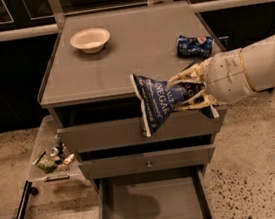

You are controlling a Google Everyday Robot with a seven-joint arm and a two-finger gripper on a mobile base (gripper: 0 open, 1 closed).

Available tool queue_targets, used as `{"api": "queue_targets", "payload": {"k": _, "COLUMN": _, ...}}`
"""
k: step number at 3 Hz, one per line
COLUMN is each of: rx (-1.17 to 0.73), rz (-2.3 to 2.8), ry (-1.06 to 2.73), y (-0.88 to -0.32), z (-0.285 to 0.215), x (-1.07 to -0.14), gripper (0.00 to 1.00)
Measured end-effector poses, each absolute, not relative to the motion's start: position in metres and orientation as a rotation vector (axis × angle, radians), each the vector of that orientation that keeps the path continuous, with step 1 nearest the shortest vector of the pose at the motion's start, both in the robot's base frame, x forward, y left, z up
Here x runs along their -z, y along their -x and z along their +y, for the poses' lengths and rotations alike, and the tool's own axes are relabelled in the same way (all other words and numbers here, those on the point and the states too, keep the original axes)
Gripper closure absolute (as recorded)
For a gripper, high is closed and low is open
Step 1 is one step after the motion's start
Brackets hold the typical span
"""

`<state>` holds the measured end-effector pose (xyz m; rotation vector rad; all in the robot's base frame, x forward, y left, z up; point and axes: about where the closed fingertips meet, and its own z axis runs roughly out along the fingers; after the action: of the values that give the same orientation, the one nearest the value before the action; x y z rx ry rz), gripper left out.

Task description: Pick blue chip bag from bottom drawer and place on counter

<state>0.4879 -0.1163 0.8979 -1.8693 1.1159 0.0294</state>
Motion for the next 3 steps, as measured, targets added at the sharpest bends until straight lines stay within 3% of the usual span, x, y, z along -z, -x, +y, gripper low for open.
{"api": "queue_targets", "payload": {"k": 2, "rx": -0.08, "rz": 1.069, "ry": 1.853, "y": -0.506, "z": -0.115, "x": -0.908, "gripper": 1.0}}
{"api": "queue_targets", "payload": {"k": 3, "rx": -0.18, "rz": 1.05, "ry": 1.782, "y": -0.555, "z": -0.112, "x": -0.92, "gripper": 1.0}}
